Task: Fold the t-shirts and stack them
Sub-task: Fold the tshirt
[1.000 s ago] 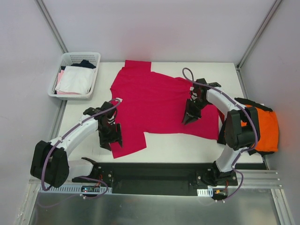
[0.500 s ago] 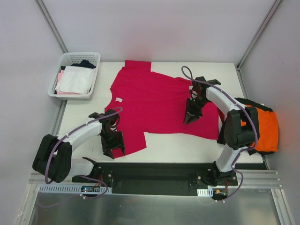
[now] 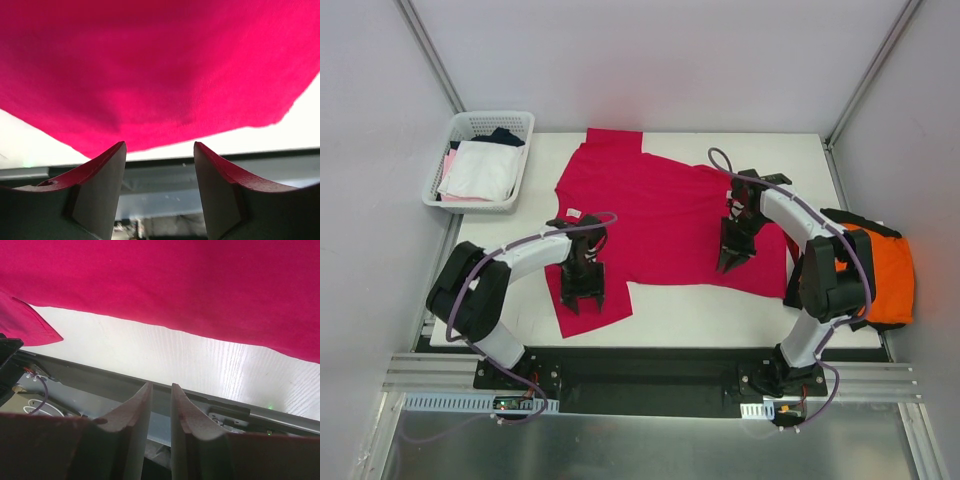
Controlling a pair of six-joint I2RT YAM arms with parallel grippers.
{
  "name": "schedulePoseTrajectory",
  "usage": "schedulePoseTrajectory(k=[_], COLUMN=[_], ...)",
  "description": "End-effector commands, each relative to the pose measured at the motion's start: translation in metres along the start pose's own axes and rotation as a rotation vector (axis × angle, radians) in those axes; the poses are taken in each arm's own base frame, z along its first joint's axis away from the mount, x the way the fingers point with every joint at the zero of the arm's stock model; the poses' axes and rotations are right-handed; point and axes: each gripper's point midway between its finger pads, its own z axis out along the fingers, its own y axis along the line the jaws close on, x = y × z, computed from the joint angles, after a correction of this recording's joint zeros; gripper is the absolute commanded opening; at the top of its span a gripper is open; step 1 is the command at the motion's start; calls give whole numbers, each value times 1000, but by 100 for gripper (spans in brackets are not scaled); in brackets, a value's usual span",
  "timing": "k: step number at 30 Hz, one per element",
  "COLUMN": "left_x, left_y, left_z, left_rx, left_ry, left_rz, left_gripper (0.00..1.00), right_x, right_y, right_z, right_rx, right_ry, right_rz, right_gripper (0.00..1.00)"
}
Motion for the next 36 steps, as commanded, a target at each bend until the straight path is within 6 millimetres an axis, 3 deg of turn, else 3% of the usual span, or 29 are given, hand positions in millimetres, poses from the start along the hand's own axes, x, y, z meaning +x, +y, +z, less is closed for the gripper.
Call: schedulePoseTrajectory(k=[1, 4, 15, 26, 31, 36], left_x=[-19, -19, -5, 22, 21, 12], left_y=[17, 29, 28, 24, 20, 3], left_z=[-2, 3, -1, 13, 24, 37], left_rx=[-163, -229, -215, -241, -243, -228], left_ry=[-116, -193, -367, -348, -370, -382], left_rz=[78, 85, 75, 224, 266, 370], left_gripper=[57, 56, 56, 56, 54, 51], right_x=[9, 9, -1, -4, 4, 12], right_y=[-1, -2, 9, 13, 8, 3], right_z=[-19, -19, -17, -12, -10, -5], right_rx=[15, 16, -14, -30, -23, -21], right_ry=[-47, -48, -8, 9, 9, 12], right_rz=[1, 9, -5, -18, -17, -11], right_gripper=[25, 25, 25, 25, 25, 25])
